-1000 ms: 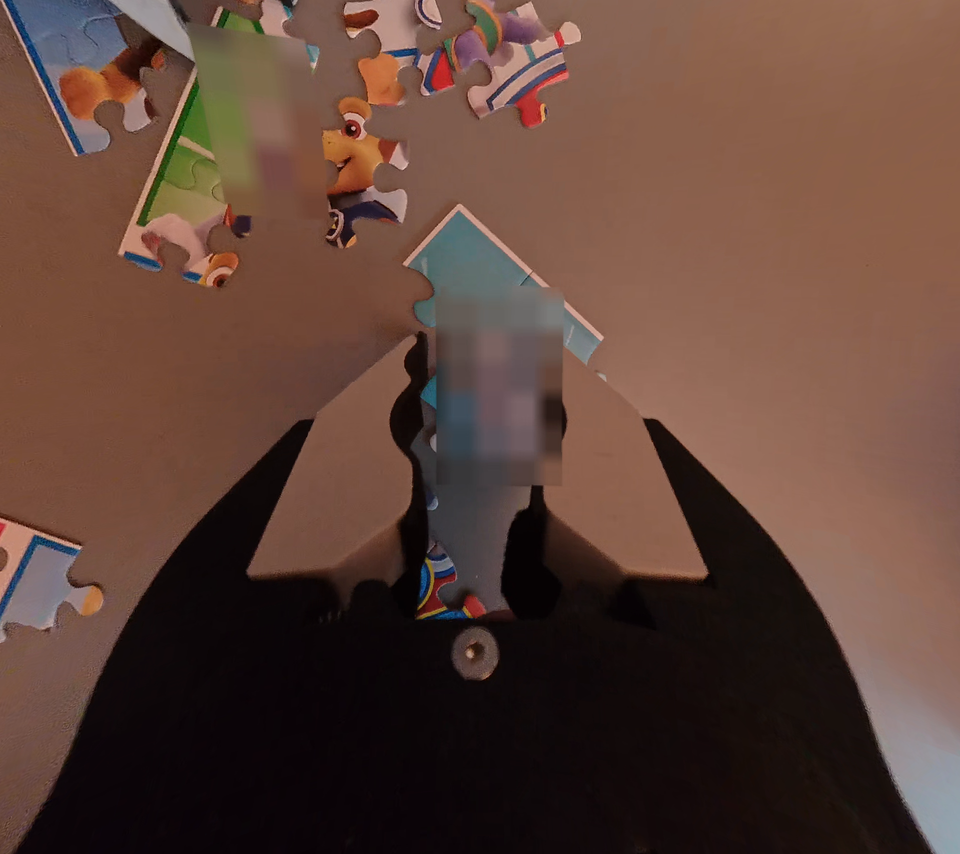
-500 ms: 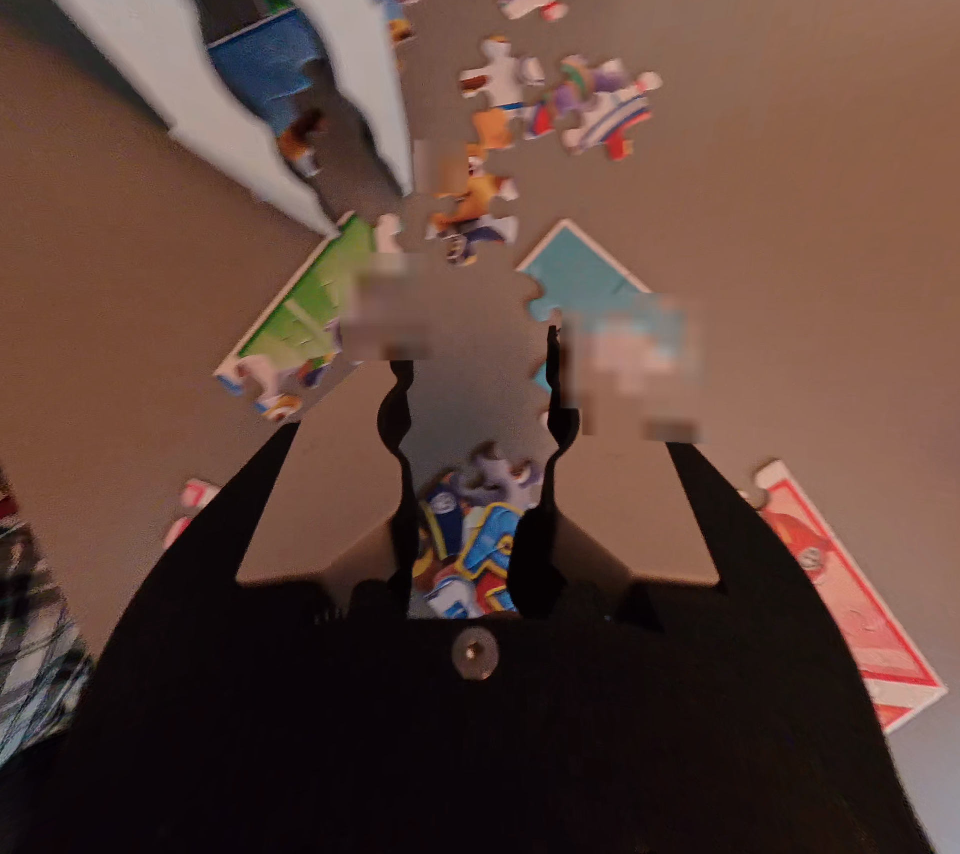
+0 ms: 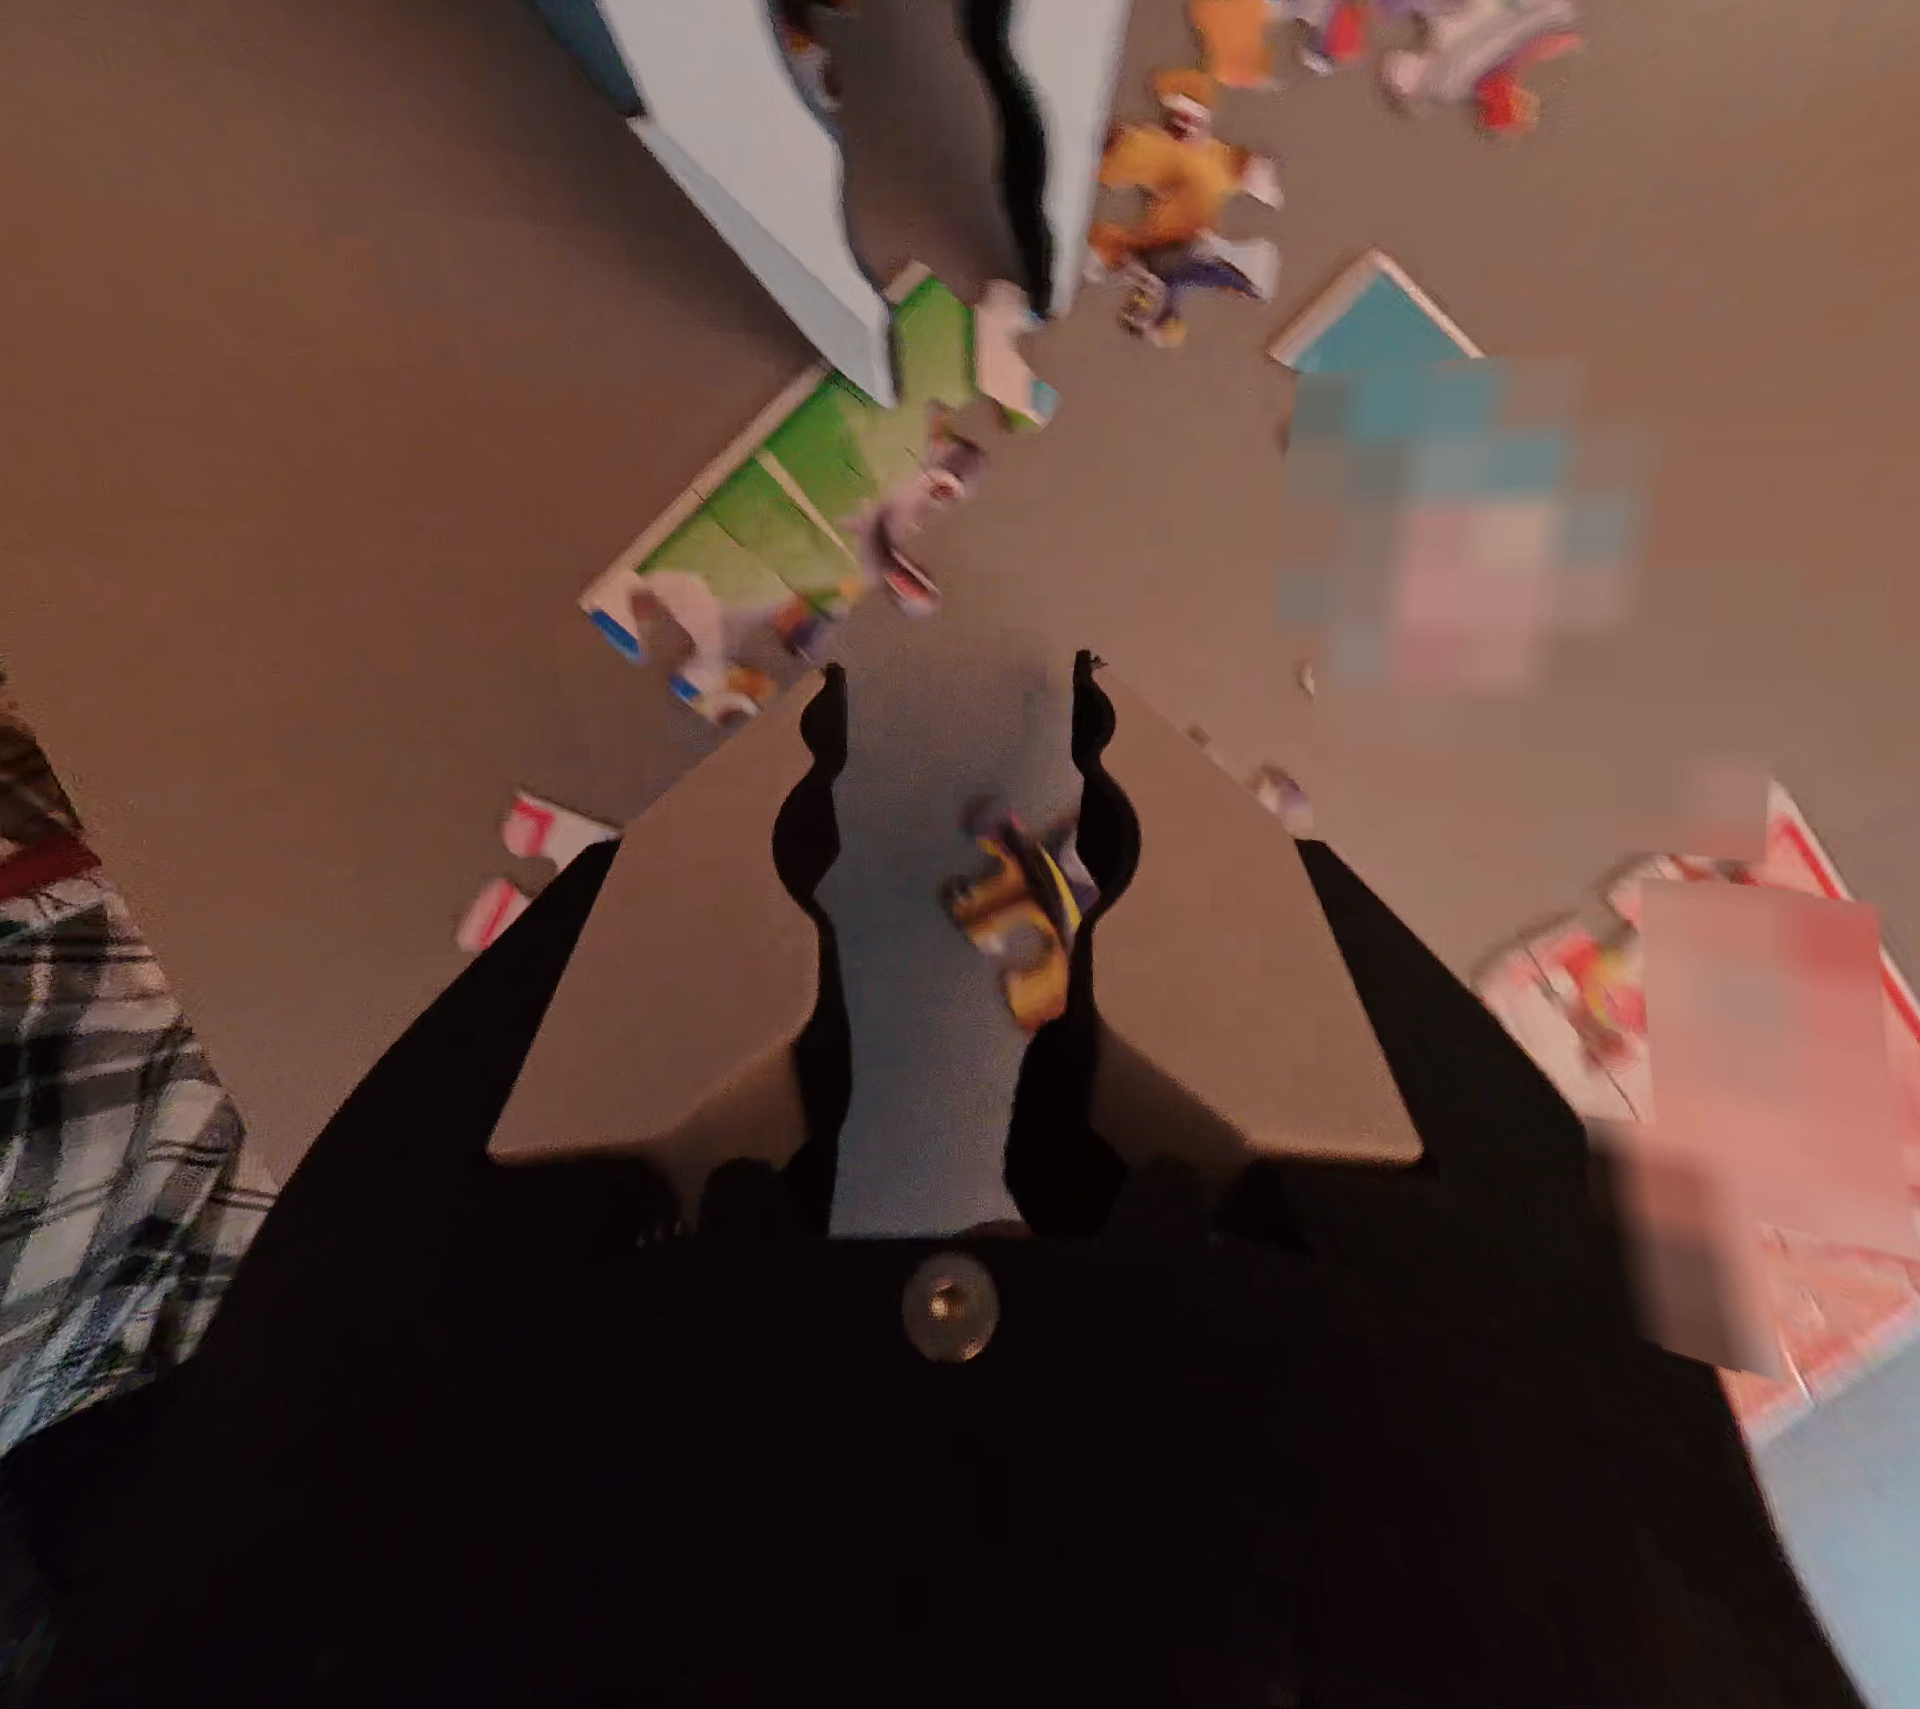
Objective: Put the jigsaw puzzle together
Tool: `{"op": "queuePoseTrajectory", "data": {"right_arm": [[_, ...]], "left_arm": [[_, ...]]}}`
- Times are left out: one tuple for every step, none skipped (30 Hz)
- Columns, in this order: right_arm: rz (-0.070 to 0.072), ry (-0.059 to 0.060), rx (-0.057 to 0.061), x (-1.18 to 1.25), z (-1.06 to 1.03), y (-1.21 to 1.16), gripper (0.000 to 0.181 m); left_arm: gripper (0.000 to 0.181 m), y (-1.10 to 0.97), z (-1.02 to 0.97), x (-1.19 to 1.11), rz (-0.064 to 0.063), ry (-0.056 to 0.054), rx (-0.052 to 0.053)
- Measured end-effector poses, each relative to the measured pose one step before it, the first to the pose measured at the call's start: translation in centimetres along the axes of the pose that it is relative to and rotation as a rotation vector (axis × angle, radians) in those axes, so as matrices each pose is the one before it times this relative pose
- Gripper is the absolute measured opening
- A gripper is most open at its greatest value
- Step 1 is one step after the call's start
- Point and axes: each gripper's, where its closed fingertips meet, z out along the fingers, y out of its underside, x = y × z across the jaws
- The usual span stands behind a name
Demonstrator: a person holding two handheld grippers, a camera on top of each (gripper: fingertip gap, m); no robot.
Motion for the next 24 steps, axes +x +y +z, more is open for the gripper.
{"op": "queuePoseTrajectory", "data": {"right_arm": [[0.0247, 0.0133, 0.0087, 0.805, -1.076, 0.726, 0.042], [0.0295, 0.0003, 0.0080, 0.668, -1.053, 0.795, 0.043], [0.0277, -0.0081, -0.0009, 0.477, -0.936, 0.924, 0.042], [0.0166, -0.0120, -0.0132, 0.219, -0.765, 1.027, 0.042], [0.0000, -0.0004, -0.0153, 0.120, -0.601, 0.977, 0.042], [-0.0096, 0.0083, -0.0089, -0.008, -0.461, 0.757, 0.042], [-0.0082, -0.0023, -0.0065, -0.360, -0.304, 0.611, 0.042], [-0.0051, -0.0087, -0.0055, -0.605, -0.188, 0.523, 0.042], [-0.0042, -0.0026, 0.0031, -0.631, -0.074, 0.308, 0.043], [-0.0004, -0.0058, 0.0106, -0.761, 0.057, 0.114, 0.043], [-0.0010, -0.0175, 0.0114, -1.053, 0.234, -0.016, 0.045], [-0.0047, -0.0162, 0.0123, -1.123, 0.350, -0.095, 0.046], [-0.0035, -0.0101, 0.0107, -1.036, 0.435, -0.141, 0.049], [-0.0048, -0.0106, 0.0073, -1.047, 0.478, -0.122, 0.051], [-0.0068, -0.0048, 0.0090, -0.936, 0.464, -0.130, 0.053], [-0.0064, 0.0023, 0.0095, -0.761, 0.432, -0.143, 0.057], [-0.0096, 0.0019, 0.0064, -0.705, 0.398, -0.057, 0.059], [-0.0136, -0.0023, 0.0081, -0.722, 0.393, -0.066, 0.061], [-0.0105, -0.0048, 0.0056, -0.663, 0.421, -0.002, 0.062], [-0.0080, 0.0032, 0.0046, -0.424, 0.328, 0.034, 0.064], [-0.0094, 0.0072, 0.0167, -0.262, 0.130, -0.142, 0.064], [-0.0058, -0.0100, 0.0120, -0.385, 0.076, -0.075, 0.064], [-0.0024, -0.0111, 0.0129, -0.293, 0.019, -0.046, 0.063], [0.0041, 0.0001, 0.0053, -0.021, -0.070, 0.100, 0.062]], "left_arm": [[0.033, -0.091, 0.068, 0.233, 0.0048, 0.0069, 0.0001], [0.034, -0.058, 0.074, 0.195, 0.0018, 0.0077, -0.0006], [0.034, -0.087, 0.079, 0.109, 0.0011, 0.0033, 0.0011], [0.034, -0.102, 0.078, 0.154, 0.0025, 0.0058, 0.0005], [0.034, -0.093, 0.064, 0.128, 0.0033, 0.0038, -0.0010], [0.033, -0.115, 0.067, 0.080, 0.0047, -0.0013, -0.0012], [0.033, -0.150, 0.098, 0.139, 0.0042, 0.0012, 0.0004], [0.033, -0.184, 0.139, 0.221, 0.0029, 0.0064, 0.0028], [0.033, -0.213, 0.144, 0.161, 0.0024, 0.0031, 0.0045], [0.033, -0.180, 0.126, 0.128, 0.0010, 0.0019, 0.0030], [0.032, -0.172, 0.123, 0.141, 0.0028, 0.0018, 0.0024], [0.032, -0.190, 0.132, 0.146, 0.0020, 0.0018, 0.0037], [0.032, -0.207, 0.141, 0.161, 0.0024, 0.0041, 0.0049], [0.032, -0.183, 0.128, 0.101, 0.0026, 0.0010, 0.0041], [0.032, -0.133, 0.086, 0.006, 0.0010, -0.0027, 0.0027], [0.033, -0.082, 0.051, -0.037, 0.0003, -0.0033, 0.0025], [0.034, -0.033, 0.016, -0.059, 0.0001, -0.0032, 0.0024], [0.036, -0.001, -0.005, -0.089, -0.0005, -0.0047, 0.0018], [0.036, 0.009, 0.000, 0.008, -0.0012, 0.0014, 0.0019], [0.035, 0.002, 0.005, 0.019, -0.0009, 0.0018, 0.0020], [0.035, 0.013, -0.001, 0.010, 0.0002, -0.0003, 0.0011], [0.035, -0.003, 0.000, 0.008, 0.0000, 0.0000, 0.0006], [0.035, 0.006, -0.003, -0.004, 0.0012, -0.0007, -0.0004], [0.035, 0.039, -0.047, -0.008, 0.0020, -0.0017, -0.0021]]}}
